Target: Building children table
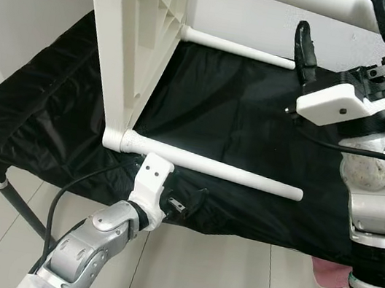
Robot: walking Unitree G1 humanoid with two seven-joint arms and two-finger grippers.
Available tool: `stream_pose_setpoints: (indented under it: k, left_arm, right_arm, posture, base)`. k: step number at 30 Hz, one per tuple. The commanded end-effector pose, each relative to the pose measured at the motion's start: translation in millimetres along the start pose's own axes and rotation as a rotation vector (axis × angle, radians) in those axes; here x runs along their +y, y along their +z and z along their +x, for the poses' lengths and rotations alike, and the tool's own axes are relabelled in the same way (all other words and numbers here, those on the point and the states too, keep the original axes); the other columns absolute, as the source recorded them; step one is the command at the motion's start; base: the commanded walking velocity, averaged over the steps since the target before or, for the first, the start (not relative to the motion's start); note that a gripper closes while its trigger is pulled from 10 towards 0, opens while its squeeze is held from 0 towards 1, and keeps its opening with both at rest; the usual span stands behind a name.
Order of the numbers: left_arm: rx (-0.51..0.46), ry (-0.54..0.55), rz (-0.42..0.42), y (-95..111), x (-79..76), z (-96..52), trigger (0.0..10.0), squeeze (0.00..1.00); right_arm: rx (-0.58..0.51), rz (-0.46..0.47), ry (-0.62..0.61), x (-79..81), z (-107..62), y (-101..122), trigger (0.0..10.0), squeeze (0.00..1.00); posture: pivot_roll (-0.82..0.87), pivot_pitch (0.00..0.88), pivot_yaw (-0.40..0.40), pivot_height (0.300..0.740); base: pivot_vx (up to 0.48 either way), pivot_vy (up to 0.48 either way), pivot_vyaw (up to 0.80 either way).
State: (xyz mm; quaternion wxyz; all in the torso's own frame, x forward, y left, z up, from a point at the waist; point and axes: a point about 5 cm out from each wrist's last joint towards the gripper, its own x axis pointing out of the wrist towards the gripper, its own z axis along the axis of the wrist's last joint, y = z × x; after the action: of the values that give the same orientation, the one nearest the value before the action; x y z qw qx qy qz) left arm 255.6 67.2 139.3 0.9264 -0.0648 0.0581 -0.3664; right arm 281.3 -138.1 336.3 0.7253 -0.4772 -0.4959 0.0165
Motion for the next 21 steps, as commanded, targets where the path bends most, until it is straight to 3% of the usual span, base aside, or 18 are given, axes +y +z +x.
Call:
stream_pose_setpoints:
  k: [1,21]
  left_arm:
    - [0.012,-0.041,0.004,-2.9,-2.0,0.4,10.0,0.00]
    - [-0.005,-0.048,0.005,-0.1,-6.5,6.6,10.0,0.00]
  right_arm:
    - [-0.005,-0.017,0.015,-0.1,4.0,2.5,10.0,0.00]
    - [0.149,-0.052,0.061,11.5,38.4,5.0,10.0,0.00]
  posture:
    - [-0.03,0.090,-0.002,0.740]
    - [-0.04,0.085,-0.004,0.740]
  base:
    - [0.000,0.000,0.00]
    - [0.000,0.000,0.00]
